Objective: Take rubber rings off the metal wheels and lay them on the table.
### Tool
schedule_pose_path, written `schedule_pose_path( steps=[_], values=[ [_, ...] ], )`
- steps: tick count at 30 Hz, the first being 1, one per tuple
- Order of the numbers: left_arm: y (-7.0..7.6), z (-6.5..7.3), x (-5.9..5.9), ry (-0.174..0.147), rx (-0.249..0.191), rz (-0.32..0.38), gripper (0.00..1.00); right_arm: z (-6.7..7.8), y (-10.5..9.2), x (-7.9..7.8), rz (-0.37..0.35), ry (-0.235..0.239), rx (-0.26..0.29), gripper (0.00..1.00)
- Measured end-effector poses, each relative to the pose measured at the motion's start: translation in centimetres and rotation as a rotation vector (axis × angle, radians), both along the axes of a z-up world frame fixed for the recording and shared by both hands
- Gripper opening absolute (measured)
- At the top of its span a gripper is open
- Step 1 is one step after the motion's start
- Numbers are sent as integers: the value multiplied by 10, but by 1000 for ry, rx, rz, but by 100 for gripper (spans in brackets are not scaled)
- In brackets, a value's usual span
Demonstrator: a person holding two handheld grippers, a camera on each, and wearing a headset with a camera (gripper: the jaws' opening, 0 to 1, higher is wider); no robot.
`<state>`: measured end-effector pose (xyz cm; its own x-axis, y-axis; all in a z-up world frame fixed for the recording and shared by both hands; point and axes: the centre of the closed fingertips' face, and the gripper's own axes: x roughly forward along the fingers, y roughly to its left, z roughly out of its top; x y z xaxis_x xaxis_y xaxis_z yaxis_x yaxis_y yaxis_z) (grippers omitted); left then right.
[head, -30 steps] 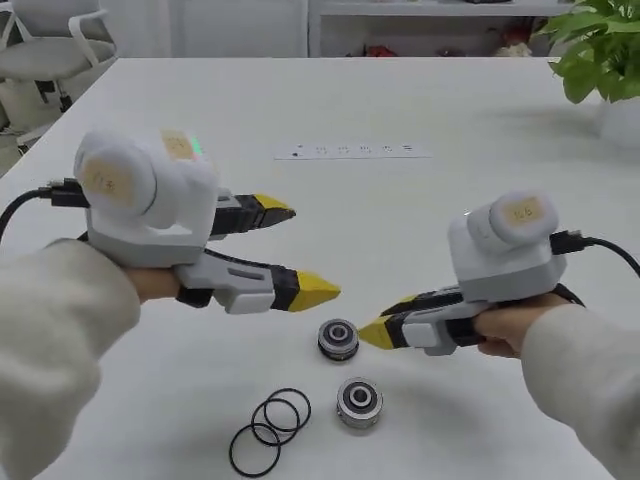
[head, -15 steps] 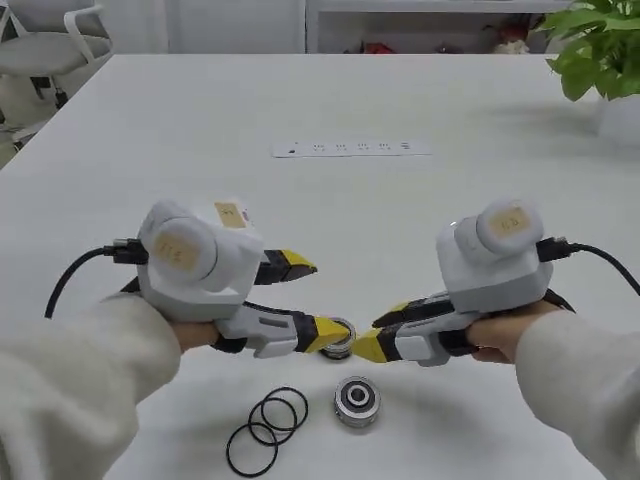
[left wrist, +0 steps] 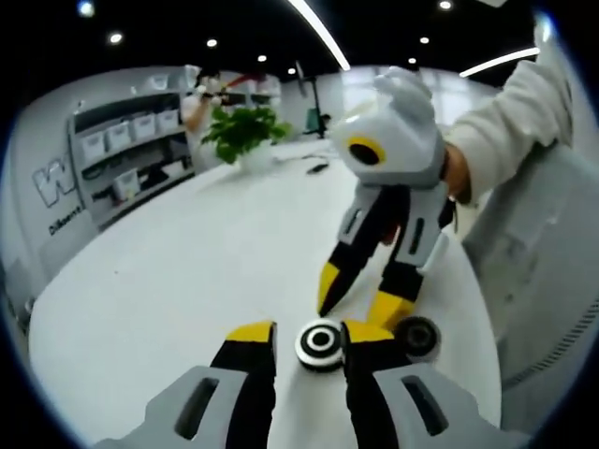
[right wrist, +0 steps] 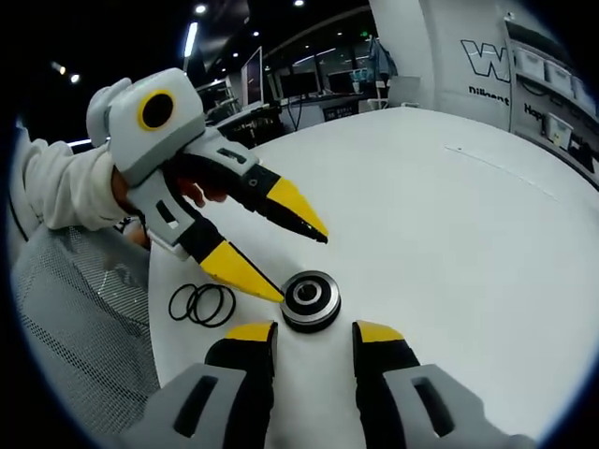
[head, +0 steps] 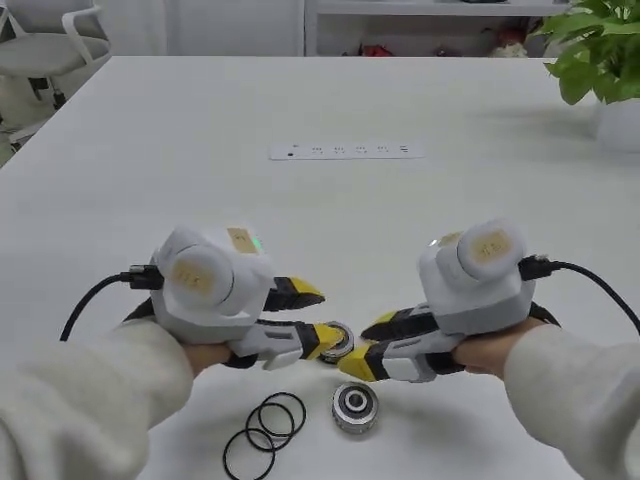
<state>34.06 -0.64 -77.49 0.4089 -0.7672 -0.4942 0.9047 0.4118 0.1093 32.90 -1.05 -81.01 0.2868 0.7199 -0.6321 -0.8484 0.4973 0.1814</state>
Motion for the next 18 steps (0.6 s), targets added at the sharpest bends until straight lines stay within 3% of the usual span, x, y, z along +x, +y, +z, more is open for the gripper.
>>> schedule_pose_path(
  steps=[7,18],
  values=[
    [-3,-8,-4,23,4,-3,26,0,2,1,10,-23,-5,28],
    [1,-16,-1,61,-10,42,19,-1,2,2,24,-34,-12,21]
  ],
)
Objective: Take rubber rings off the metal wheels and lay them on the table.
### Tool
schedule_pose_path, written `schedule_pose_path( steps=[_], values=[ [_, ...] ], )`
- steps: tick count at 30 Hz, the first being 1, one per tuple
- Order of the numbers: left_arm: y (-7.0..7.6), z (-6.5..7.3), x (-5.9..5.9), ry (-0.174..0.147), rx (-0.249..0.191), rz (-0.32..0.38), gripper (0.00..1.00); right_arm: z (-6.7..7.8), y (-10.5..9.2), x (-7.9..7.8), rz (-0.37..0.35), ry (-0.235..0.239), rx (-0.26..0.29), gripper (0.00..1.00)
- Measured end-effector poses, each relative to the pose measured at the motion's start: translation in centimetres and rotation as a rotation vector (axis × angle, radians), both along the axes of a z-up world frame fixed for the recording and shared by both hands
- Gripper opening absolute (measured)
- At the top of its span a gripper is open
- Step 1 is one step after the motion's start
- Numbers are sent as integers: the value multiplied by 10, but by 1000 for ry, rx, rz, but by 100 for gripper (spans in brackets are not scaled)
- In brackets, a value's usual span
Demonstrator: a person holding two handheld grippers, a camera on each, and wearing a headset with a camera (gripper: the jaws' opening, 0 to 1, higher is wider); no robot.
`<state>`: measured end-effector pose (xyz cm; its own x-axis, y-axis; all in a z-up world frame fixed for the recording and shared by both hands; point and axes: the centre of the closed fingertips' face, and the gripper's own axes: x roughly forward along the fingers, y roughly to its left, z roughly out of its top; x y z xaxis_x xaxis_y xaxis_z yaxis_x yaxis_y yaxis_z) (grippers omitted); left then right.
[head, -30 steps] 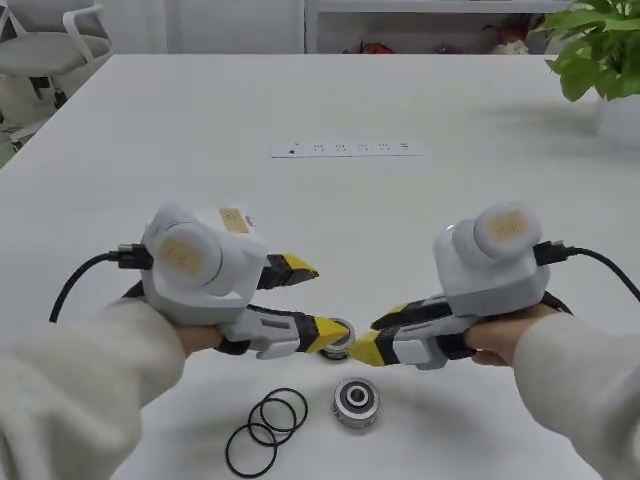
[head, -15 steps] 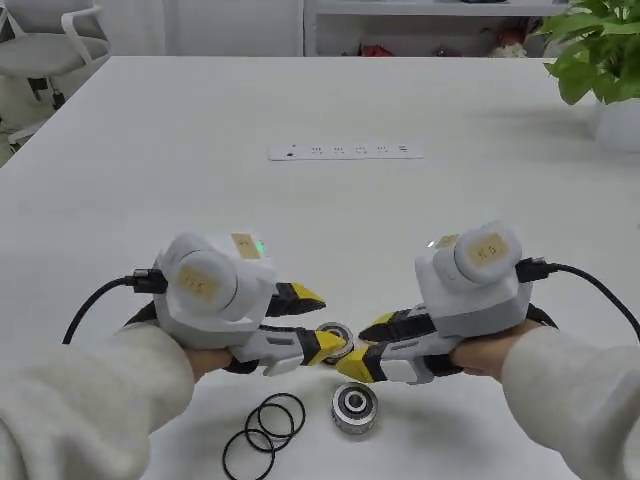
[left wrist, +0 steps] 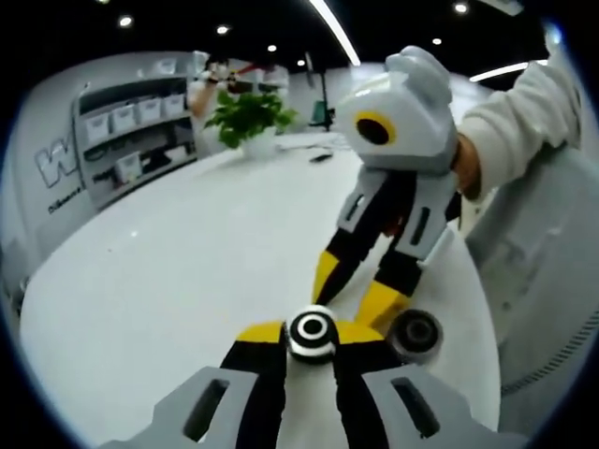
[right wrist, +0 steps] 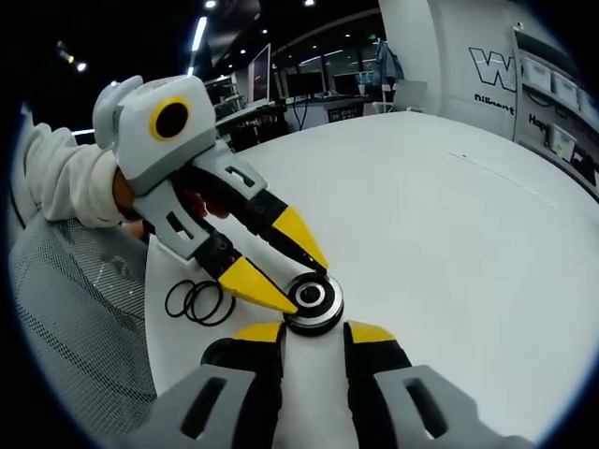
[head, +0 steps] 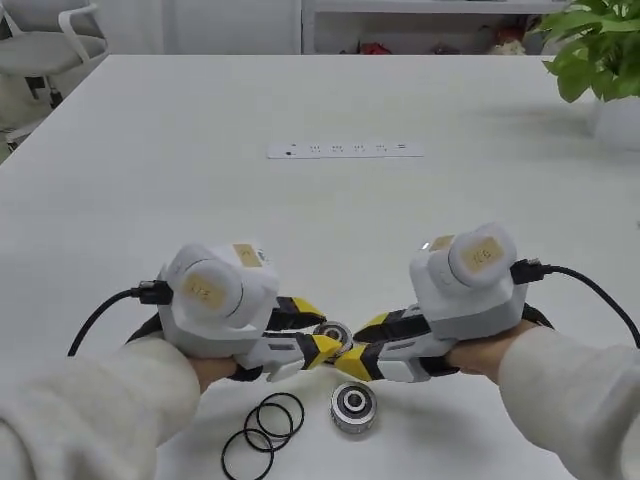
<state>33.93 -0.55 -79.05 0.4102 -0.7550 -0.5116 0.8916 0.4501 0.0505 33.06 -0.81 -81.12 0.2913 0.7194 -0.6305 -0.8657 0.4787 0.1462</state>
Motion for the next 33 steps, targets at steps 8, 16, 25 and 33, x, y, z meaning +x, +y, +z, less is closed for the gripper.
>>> schedule_pose_path(
  steps=[8,16,25,33],
  values=[
    [0,-2,-2,-5,12,-10,14,-1,-1,1,7,-13,-10,16],
    [0,-1,-3,1,5,-2,14,-1,-1,0,24,-22,-18,14],
    [1,-2,-4,14,-2,9,14,-1,-2,-1,41,-29,-37,8],
    [2,-2,-5,13,-4,12,14,-1,-3,1,33,-35,-42,2]
  ],
)
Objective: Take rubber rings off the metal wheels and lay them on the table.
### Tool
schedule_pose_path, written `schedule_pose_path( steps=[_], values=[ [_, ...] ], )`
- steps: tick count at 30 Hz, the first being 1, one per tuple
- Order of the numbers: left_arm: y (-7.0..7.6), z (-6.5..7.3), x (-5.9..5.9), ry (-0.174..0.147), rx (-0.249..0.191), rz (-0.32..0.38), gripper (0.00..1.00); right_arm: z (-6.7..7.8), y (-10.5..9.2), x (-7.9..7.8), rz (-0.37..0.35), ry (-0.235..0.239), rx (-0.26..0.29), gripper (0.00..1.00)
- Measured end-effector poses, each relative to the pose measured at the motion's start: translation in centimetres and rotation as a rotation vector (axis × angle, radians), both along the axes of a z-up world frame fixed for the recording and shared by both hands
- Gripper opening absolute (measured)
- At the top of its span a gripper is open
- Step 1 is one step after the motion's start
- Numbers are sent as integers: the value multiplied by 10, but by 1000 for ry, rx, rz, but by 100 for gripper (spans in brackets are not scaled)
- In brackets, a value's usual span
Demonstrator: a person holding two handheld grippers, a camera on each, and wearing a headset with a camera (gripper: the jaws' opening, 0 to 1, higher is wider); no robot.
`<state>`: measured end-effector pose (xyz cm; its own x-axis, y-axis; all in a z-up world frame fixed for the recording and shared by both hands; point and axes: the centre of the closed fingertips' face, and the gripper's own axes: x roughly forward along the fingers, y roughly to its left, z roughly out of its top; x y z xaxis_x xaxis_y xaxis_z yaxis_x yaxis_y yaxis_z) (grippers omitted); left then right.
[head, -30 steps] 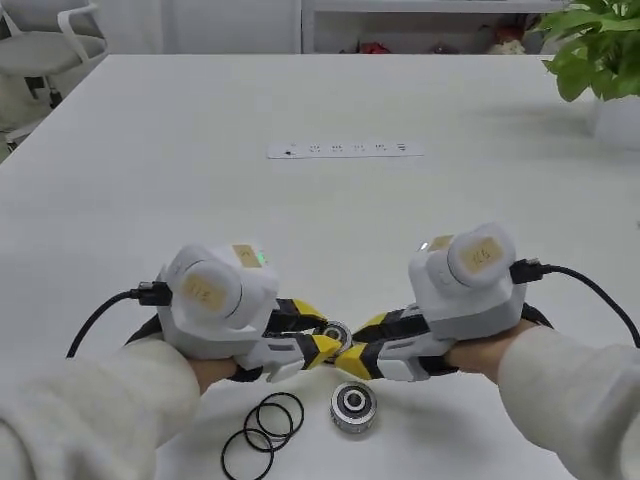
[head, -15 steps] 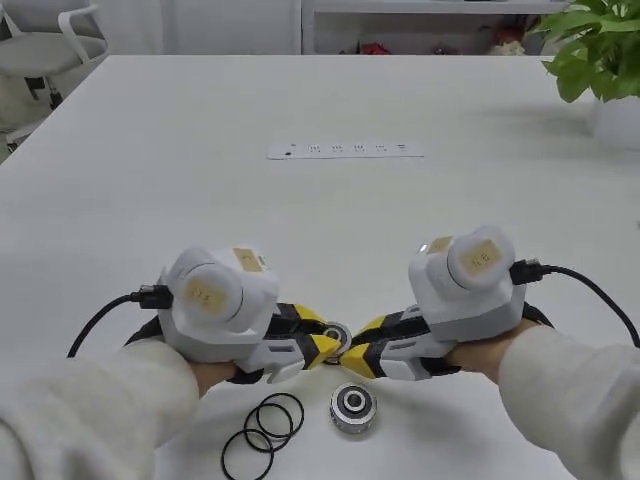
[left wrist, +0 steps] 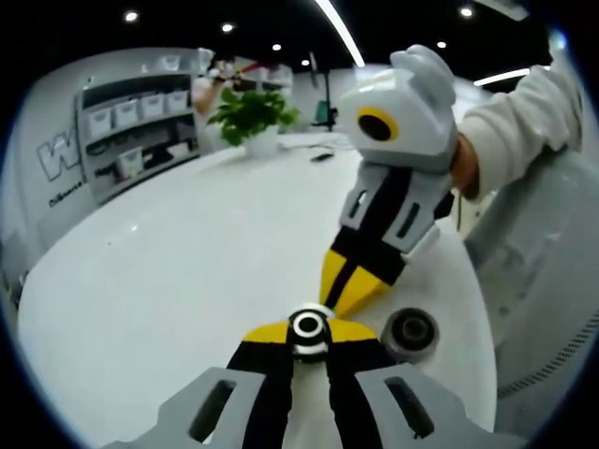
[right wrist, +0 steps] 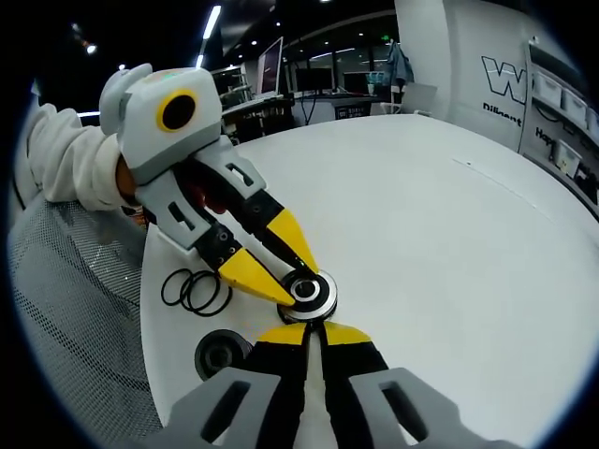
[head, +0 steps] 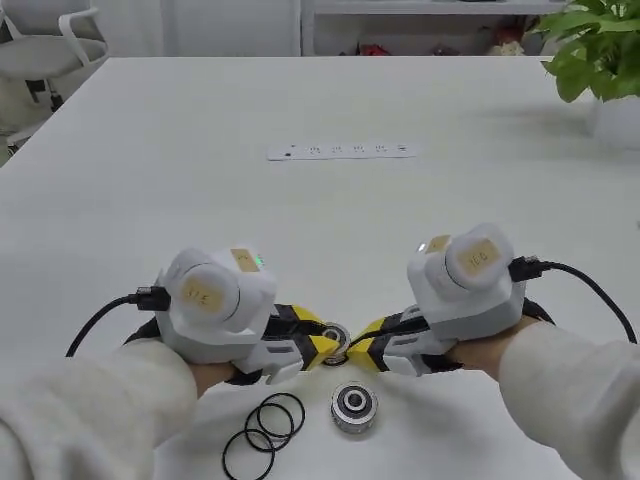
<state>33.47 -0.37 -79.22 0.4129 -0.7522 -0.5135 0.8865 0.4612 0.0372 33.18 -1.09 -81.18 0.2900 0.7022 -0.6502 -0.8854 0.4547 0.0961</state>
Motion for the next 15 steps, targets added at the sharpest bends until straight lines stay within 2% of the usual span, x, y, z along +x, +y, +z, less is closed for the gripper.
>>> schedule_pose_path(
  steps=[9,15],
  values=[
    [1,0,1,-10,8,-4,14,-1,-1,2,-19,-4,-13,0],
    [1,0,1,-18,12,-7,14,-1,-2,4,-53,24,1,0]
  ],
)
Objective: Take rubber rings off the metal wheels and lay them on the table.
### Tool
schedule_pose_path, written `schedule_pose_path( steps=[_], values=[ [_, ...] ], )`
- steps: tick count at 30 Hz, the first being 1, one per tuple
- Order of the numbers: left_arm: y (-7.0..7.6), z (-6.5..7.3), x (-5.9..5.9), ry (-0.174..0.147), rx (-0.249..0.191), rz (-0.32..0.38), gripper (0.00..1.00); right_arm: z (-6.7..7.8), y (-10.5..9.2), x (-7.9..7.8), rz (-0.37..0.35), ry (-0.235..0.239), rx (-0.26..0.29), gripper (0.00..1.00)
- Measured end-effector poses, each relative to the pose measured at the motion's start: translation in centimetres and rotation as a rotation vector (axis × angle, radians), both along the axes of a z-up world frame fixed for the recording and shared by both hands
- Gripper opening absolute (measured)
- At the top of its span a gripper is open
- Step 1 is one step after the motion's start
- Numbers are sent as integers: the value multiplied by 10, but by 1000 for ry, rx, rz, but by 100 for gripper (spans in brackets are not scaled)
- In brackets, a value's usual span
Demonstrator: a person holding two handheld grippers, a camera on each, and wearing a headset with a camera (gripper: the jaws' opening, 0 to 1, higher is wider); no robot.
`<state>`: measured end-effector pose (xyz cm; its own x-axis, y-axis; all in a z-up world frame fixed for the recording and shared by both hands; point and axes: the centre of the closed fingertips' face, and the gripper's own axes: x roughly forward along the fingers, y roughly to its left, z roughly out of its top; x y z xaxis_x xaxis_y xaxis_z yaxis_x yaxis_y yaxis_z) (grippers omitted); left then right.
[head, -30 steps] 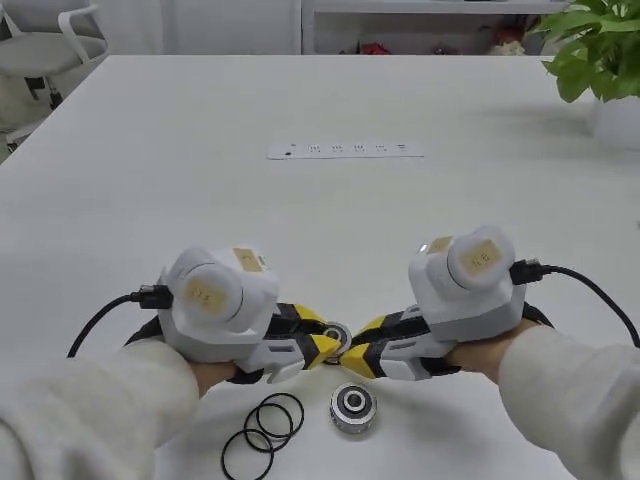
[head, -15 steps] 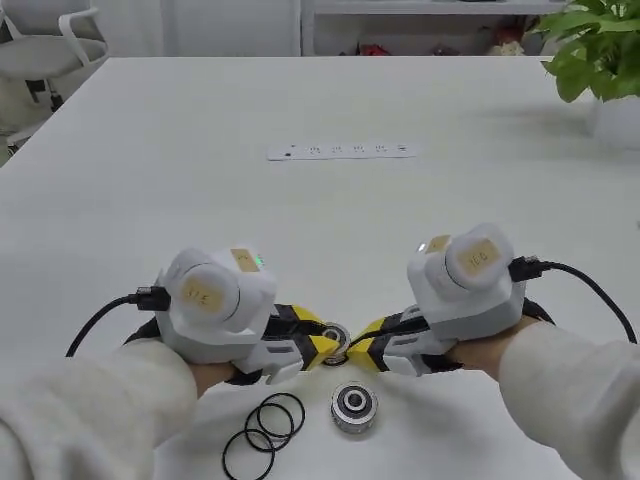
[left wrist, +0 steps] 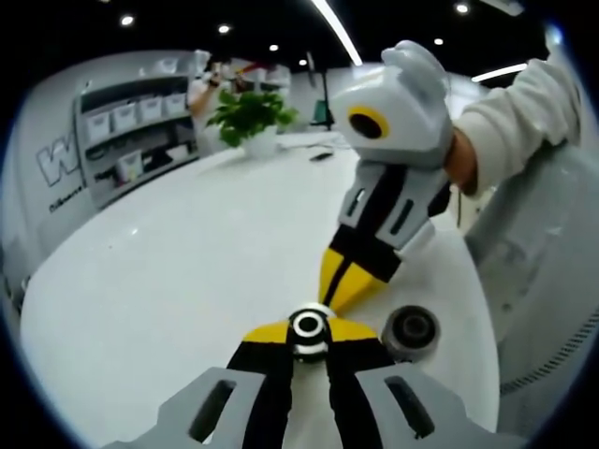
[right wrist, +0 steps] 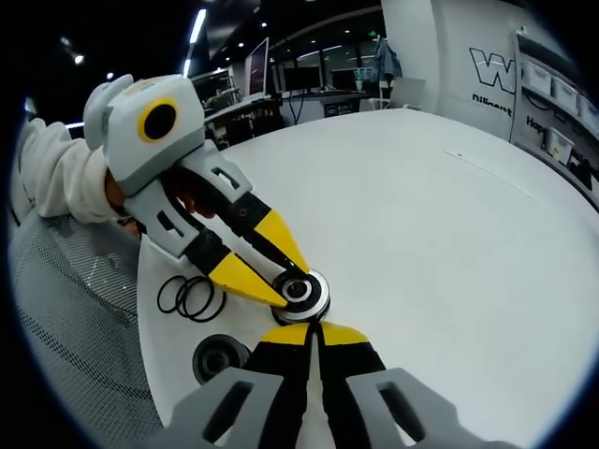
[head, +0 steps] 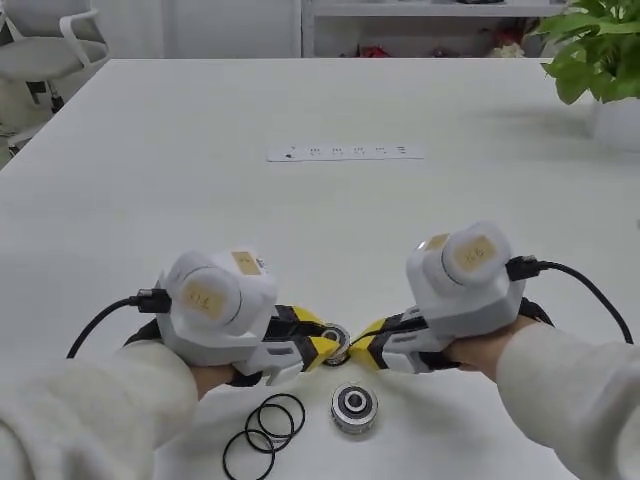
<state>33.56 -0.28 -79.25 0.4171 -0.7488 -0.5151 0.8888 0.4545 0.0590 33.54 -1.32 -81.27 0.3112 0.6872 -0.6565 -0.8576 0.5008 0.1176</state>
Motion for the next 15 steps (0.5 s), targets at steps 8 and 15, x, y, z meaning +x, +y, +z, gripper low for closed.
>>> schedule_pose_path(
  steps=[8,15],
  values=[
    [0,0,0,-3,-2,1,14,1,-3,3,-54,36,25,0],
    [0,0,0,-2,0,6,14,6,-6,9,-107,60,63,0]
  ],
)
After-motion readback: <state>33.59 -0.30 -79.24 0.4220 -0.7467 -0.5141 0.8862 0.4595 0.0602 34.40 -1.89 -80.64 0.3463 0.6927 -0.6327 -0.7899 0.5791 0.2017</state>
